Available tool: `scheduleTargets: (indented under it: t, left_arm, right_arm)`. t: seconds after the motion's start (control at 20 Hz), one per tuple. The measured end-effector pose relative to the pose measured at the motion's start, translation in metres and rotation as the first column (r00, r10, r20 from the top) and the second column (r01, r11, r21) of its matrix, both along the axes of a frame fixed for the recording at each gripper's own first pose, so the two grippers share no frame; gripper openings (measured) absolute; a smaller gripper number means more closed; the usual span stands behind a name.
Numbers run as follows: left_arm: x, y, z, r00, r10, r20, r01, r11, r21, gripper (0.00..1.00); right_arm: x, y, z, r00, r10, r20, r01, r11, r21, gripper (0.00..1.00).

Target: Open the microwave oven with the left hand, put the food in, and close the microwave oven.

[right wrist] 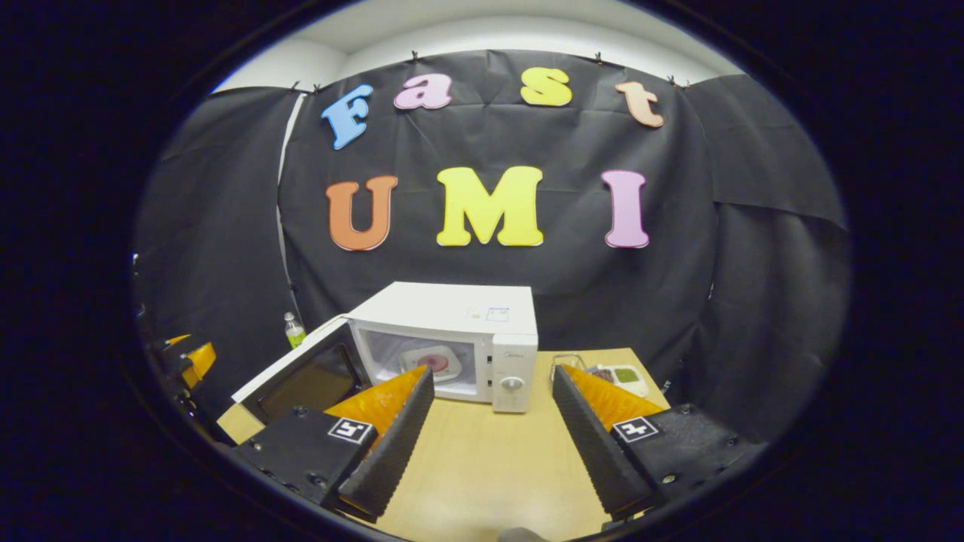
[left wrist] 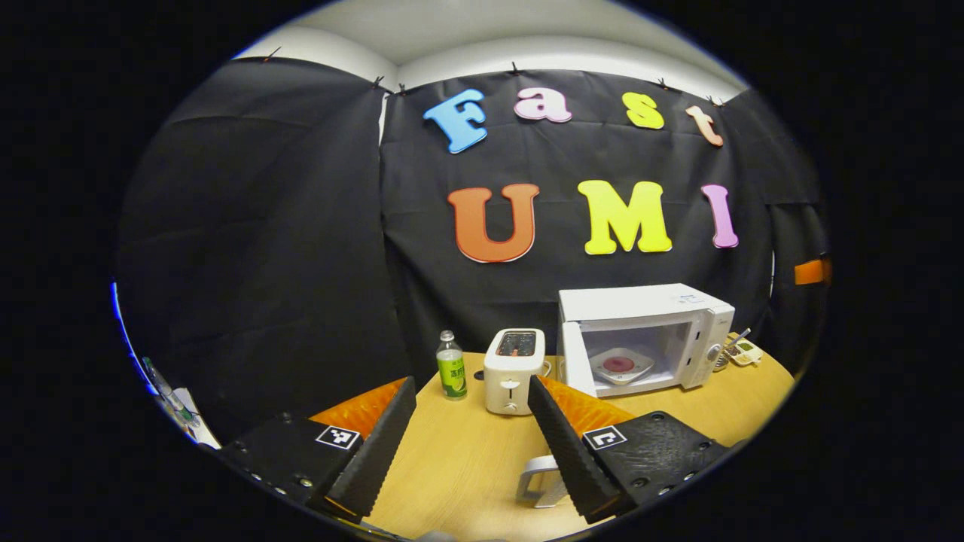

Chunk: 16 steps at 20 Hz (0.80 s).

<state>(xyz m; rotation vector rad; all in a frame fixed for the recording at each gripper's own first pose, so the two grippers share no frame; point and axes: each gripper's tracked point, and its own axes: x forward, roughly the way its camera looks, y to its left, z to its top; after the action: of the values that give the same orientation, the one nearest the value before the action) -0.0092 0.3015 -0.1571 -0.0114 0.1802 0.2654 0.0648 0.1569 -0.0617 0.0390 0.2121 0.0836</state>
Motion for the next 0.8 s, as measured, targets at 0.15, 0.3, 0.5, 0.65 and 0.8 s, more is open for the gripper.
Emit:
scheduleTargets:
  t: [0.15, 0.3, 0.5, 0.65, 0.8]
  left_arm:
    - [0.006, 0.031, -0.038, 0.997, 0.05, -0.059, -0.051, 0.999, -0.018, 0.92]
    - [0.004, 0.041, -0.069, 0.993, 0.059, -0.103, -0.065, 0.996, -0.055, 0.76]
    - [0.004, 0.054, -0.099, 0.988, 0.076, -0.136, -0.088, 0.993, -0.079, 0.21]
    - [0.02, 0.045, -0.117, 0.991, 0.018, -0.131, -0.038, 0.987, -0.155, 0.0]
    - [0.012, 0.036, -0.122, 0.991, -0.003, -0.131, -0.017, 0.988, -0.152, 0.1]
  right_arm:
    - [-0.006, 0.004, 0.001, 1.0, -0.007, -0.018, 0.007, 1.0, 0.009, 1.0]
    - [-0.01, 0.006, 0.007, 1.0, 0.002, -0.02, -0.002, 1.0, -0.008, 1.0]
    - [-0.01, 0.017, 0.006, 0.999, 0.016, -0.031, -0.016, 1.0, -0.005, 1.0]
    - [-0.014, 0.025, -0.003, 0.997, 0.041, -0.065, -0.041, 0.999, 0.008, 1.0]
    - [-0.02, 0.019, -0.008, 0.996, 0.044, -0.081, -0.043, 0.999, 0.016, 1.0]
